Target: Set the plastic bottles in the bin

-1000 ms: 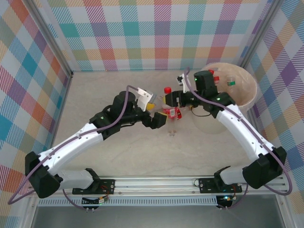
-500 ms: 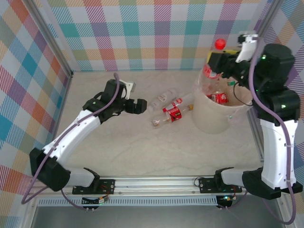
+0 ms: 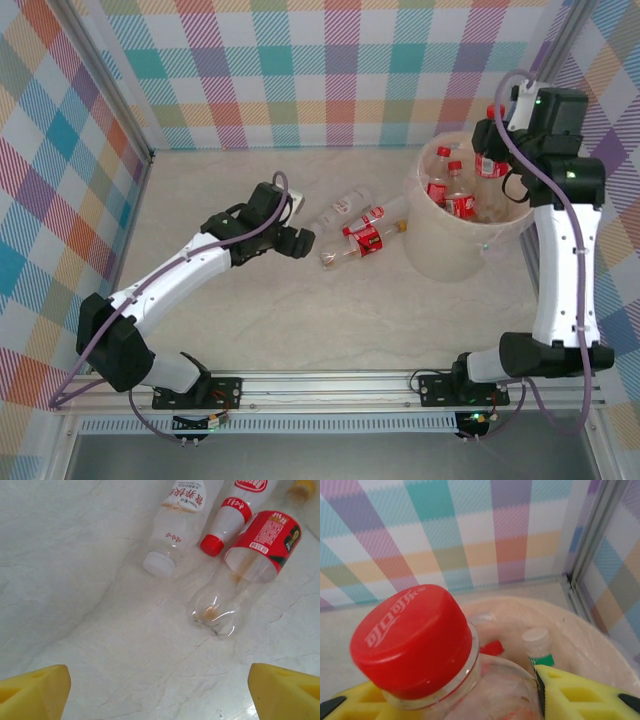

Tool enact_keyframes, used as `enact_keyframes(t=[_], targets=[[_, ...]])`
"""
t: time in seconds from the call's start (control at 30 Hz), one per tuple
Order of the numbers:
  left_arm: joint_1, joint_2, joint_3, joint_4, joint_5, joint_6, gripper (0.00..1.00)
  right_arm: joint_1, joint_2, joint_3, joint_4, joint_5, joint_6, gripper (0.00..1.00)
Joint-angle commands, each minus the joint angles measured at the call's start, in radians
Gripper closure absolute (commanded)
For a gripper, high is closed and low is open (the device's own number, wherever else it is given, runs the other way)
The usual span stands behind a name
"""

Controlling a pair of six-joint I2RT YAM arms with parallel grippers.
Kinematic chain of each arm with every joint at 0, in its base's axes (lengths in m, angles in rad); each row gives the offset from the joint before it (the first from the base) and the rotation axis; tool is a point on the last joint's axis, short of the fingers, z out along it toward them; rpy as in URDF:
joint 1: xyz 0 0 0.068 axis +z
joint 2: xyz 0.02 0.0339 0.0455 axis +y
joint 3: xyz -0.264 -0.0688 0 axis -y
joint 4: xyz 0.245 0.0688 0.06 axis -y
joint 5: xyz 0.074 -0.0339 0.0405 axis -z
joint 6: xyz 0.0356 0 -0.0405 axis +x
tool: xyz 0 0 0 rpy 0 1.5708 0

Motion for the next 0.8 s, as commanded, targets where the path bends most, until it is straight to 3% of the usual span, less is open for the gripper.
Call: enact_keyframes(t=[0.0, 0.47, 0.77], targets=[[-0.011, 0.007, -0.008, -0.039, -0.102, 0.060, 0.10, -0.006, -0.005, -0.060, 0.065, 0.001, -0.011, 0.65], [-0.059, 0.036, -0.015, -0.075, -0.235, 0.106, 0.11, -0.027, 0.033, -0.311, 0.140, 0.000, 0.017, 0.65], [-0.066, 0.055, -0.020, -0.075, -0.232, 0.105, 0.11, -0.047, 0.065, -0.392, 0.173, -0.022, 0.034, 0.61]])
